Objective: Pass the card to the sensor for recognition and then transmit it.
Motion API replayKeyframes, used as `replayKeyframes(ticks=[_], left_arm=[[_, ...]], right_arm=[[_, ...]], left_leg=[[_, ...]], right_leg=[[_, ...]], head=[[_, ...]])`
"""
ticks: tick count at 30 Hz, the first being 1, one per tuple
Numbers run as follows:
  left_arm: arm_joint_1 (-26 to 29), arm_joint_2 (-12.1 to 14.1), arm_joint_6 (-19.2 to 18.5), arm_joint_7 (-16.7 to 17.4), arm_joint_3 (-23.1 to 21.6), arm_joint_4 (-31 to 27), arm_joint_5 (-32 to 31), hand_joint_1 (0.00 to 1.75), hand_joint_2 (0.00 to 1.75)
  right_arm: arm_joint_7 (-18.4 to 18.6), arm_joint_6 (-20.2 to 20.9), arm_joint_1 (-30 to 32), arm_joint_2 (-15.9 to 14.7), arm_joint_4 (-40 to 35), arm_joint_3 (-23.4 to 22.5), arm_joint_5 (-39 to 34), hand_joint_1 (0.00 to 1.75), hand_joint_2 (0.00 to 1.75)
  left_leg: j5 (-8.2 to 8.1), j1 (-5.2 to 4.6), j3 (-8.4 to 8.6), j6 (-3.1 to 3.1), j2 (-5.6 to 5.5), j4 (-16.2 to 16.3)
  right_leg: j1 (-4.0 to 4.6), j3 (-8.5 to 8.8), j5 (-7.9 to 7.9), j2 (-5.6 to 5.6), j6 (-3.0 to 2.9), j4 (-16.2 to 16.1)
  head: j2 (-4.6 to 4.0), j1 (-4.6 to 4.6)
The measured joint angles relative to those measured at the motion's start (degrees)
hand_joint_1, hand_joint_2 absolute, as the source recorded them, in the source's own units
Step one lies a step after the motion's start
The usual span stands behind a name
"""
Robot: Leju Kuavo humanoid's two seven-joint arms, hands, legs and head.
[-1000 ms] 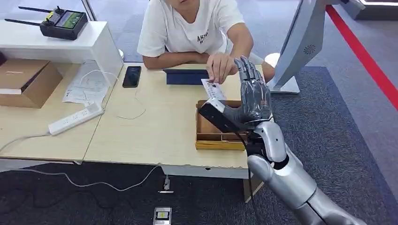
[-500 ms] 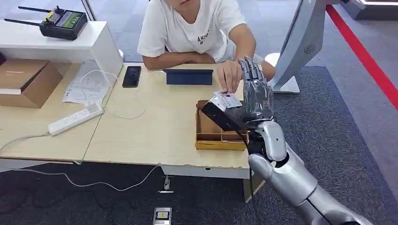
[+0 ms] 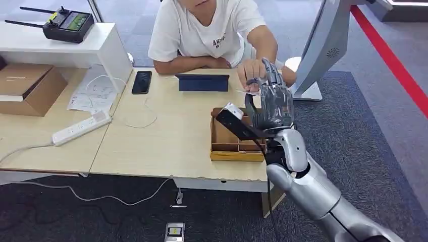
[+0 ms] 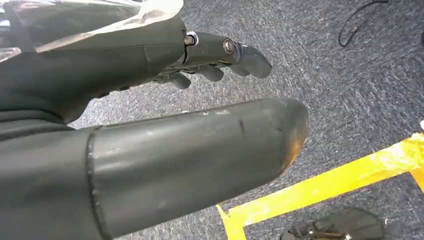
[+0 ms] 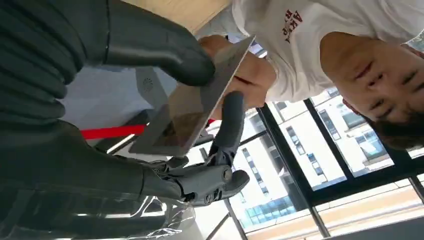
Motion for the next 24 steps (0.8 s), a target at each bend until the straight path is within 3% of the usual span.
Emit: replayKeyframes(ticks=[16,24], left_arm=[[0.05,-0.02,0.26,-0.33,0.00,0.00,0.22,0.00,0.00],[0.30,-0.26,0.59,-0.07,0.02,0.00,1.92,0.00,0.00]], right_arm=[[-1.05,-0.09,-1.10,-0.02,1.42,0.35,-2.80,1.75,1.75],[-1.97,1.33,1.29,-0.68,1.29,0.29,-5.70,1.75,1.75]], left_leg=[[0.00,0.00,0.01,0.00,0.00,0.00],[-0.01,0.00,0.02,0.00,0.01,0.01]], right_leg=[[0.00,-0.01,0.00,0.01,0.00,0.00],[0.00,-0.03,0.00,0.01,0.00,-0.01]], head=[[0.00,0.00],[0.00,-0.02]])
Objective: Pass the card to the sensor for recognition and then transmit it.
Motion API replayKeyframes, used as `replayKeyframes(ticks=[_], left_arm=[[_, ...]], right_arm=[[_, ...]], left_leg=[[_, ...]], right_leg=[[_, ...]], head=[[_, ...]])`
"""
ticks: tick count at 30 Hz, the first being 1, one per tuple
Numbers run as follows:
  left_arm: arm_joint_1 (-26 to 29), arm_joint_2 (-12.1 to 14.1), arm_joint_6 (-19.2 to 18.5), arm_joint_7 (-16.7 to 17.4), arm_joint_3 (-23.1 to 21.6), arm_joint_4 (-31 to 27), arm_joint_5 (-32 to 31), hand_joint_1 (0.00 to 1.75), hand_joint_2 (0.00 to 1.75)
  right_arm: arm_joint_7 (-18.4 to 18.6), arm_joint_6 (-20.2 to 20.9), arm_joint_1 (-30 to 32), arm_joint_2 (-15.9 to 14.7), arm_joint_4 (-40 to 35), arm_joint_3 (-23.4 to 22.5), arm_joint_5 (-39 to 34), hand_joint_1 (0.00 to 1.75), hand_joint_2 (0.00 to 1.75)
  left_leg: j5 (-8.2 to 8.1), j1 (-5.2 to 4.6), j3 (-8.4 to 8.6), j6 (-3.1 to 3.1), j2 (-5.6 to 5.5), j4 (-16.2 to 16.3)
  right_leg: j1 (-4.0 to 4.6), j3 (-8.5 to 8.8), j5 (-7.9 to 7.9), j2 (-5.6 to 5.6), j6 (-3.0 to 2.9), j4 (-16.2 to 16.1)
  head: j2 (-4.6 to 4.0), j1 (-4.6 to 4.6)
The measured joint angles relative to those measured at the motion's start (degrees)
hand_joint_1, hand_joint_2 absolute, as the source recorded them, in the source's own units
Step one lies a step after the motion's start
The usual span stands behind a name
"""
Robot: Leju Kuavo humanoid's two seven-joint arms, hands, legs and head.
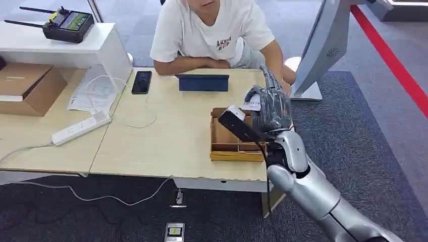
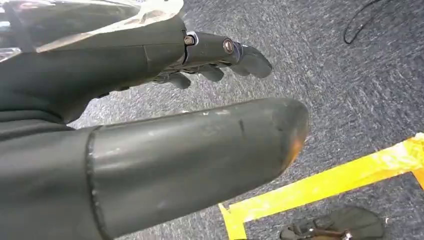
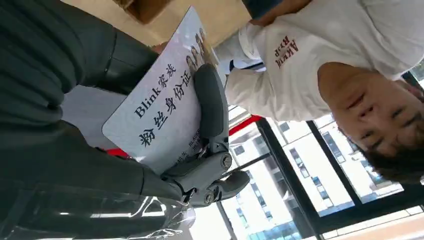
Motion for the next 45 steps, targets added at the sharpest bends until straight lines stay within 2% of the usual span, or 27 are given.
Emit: replayKeyframes(ticks=[11,19,26,33,45], left_arm=[[0.27,-0.09,0.68,0.39,0.20,0.02,2.32,0.00,0.00],[0.38,-0.26,0.70,0.24,0.50,0.02,2.52,0.00,0.00],[0.37,-0.33,0.70,0.24,0.50,0.02,2.27,0.00,0.00],[0.32,-0.50,0.70,0.15,0.50,0.02,2.01,0.00,0.00],[0.22,-0.57,0.68,0.55,0.50,0.02,1.27,0.00,0.00]], right_arm=[[1.99,0.94,6.97,-3.85,-2.89,-1.66,-0.48,1.75,1.75],[5.29,1.57,13.41,-8.39,-4.61,-6.03,0.57,1.75,1.75],[6.47,2.65,16.79,-10.78,-3.54,-9.49,1.07,1.75,1.75],[5.90,0.96,18.16,-11.28,0.68,-12.31,0.61,1.75,1.75],[4.76,2.56,18.41,-10.32,5.88,-12.98,0.85,1.75,1.75]], left_leg=[[-0.02,0.00,0.03,0.00,0.03,0.01],[-0.06,-0.01,0.00,0.03,0.02,0.01],[-0.06,-0.01,0.01,0.03,0.02,0.01],[-0.06,-0.01,0.00,0.03,0.03,0.01],[-0.06,0.00,-0.05,0.03,0.01,0.00]], right_leg=[[0.00,-0.02,0.00,0.03,0.00,-0.02],[-0.01,0.00,-0.01,0.03,0.01,-0.03],[-0.01,-0.02,-0.01,0.03,0.01,-0.03],[-0.01,0.00,-0.01,0.03,0.01,-0.03],[-0.01,-0.01,-0.01,0.02,0.01,-0.03]], head=[[0.00,0.00],[0.00,0.02],[0.00,0.00],[0.00,0.00],[0.00,0.00]])
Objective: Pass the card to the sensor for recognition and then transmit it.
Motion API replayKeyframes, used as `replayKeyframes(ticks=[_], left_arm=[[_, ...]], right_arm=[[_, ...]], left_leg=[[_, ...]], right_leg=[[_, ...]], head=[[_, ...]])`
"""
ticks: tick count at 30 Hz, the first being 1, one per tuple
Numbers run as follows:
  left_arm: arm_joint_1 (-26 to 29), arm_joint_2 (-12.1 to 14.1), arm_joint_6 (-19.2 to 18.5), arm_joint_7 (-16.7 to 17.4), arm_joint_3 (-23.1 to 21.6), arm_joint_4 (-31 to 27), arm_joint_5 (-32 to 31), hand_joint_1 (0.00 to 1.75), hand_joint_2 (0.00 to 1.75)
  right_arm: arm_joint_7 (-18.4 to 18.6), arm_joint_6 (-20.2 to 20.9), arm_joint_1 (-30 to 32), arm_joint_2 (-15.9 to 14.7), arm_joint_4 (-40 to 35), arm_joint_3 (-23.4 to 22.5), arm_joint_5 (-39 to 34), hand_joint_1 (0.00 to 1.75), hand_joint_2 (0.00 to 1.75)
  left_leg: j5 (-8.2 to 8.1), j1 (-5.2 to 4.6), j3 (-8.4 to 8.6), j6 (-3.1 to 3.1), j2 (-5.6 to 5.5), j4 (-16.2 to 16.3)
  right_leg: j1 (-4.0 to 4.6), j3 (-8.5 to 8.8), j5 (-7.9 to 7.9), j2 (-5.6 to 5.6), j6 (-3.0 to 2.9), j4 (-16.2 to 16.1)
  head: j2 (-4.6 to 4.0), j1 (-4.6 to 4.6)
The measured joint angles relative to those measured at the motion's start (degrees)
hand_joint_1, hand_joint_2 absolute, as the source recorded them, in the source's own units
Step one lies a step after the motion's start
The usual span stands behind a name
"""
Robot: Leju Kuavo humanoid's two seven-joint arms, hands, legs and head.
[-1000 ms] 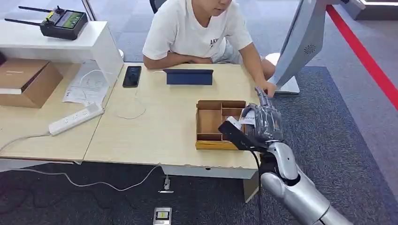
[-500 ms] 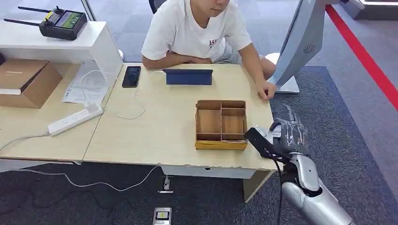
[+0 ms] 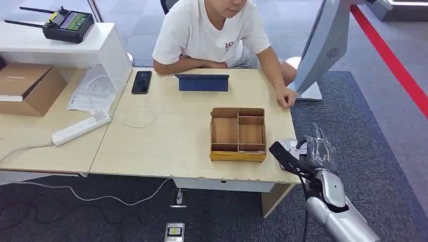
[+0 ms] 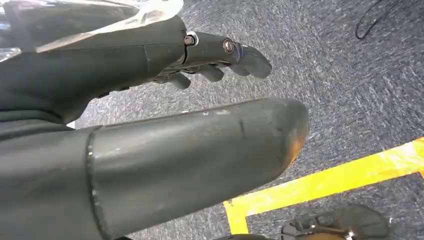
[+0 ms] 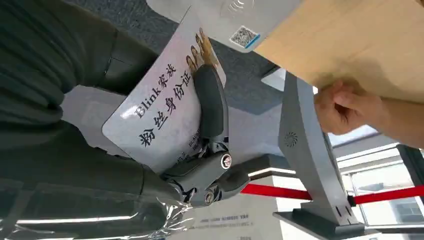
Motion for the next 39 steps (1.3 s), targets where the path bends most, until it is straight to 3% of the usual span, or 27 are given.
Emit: replayKeyframes(ticks=[25,39], left_arm=[[-0.15,0.00,-0.20,0.02,0.00,0.00,-0.94,0.00,0.00],[-0.12,0.00,-0.24,0.44,0.00,0.00,-0.59,0.00,0.00]], right_arm=[[-3.43,2.19,-8.42,5.72,12.28,3.08,-2.23,1.75,1.75],[-3.71,0.39,-9.75,7.10,18.08,4.24,-6.38,1.75,1.75]], left_leg=[[0.00,0.00,0.00,0.00,0.00,0.00],[0.00,0.00,0.00,0.00,0.00,0.01]], right_leg=[[0.00,-0.01,0.00,0.00,0.00,0.00],[0.00,-0.01,0.00,0.00,0.00,0.00]], head=[[0.00,0.00],[0.00,0.00]])
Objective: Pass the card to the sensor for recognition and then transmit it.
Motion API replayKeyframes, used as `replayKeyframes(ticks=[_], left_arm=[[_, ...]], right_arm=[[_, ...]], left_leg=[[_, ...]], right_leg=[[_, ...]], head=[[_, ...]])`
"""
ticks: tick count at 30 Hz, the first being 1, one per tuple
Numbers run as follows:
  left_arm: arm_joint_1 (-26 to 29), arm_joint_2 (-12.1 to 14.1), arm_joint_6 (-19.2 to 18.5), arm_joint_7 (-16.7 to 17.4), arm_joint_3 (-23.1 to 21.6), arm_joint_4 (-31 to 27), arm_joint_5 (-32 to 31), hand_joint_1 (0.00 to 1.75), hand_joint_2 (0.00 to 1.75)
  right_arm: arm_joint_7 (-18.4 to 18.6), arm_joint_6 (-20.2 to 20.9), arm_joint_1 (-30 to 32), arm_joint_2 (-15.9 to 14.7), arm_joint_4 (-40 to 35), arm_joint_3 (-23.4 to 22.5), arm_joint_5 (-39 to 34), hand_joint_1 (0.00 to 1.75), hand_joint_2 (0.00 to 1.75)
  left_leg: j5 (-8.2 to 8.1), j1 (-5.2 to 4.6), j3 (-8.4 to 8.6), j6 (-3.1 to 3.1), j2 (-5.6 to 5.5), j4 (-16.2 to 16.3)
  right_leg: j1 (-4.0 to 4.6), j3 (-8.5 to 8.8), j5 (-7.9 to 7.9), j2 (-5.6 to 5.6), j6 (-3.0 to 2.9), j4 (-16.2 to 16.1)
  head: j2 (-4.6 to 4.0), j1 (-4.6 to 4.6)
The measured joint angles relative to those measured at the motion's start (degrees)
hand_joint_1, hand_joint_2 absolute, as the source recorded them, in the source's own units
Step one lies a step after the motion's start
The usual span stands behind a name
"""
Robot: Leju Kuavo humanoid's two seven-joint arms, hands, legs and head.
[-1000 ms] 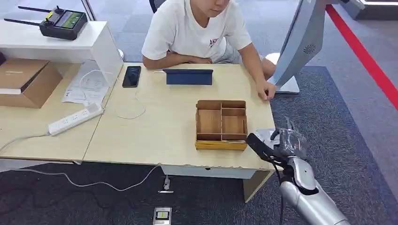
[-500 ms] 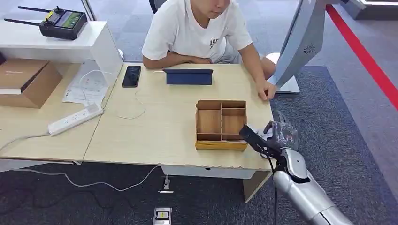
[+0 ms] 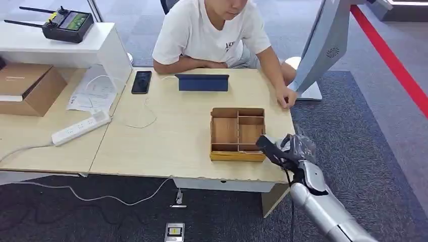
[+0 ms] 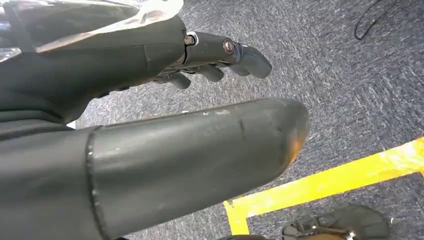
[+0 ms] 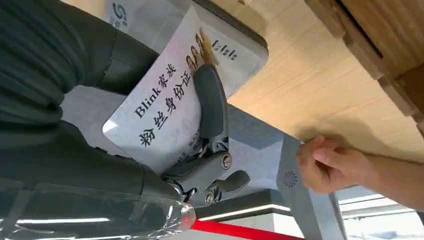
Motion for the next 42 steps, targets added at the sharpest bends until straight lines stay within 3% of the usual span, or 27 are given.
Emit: replayKeyframes(ticks=[15,42], left_arm=[[0.04,0.00,0.20,-0.28,0.00,0.00,-0.13,0.00,0.00],[0.04,-0.04,0.20,0.11,0.00,0.00,-0.50,0.00,0.00]], right_arm=[[0.50,-2.36,-0.13,-1.09,3.56,-0.17,-6.34,1.75,1.75],[-1.60,-4.04,-0.19,-0.83,5.68,0.00,-8.06,1.75,1.75]], left_leg=[[0.00,0.00,0.01,0.00,0.01,0.00],[0.00,0.00,0.12,0.00,0.01,0.00]], right_leg=[[0.00,-0.01,0.00,0.00,0.00,0.00],[0.00,0.11,0.01,0.00,0.00,0.00]], head=[[0.00,0.02],[0.00,0.02]])
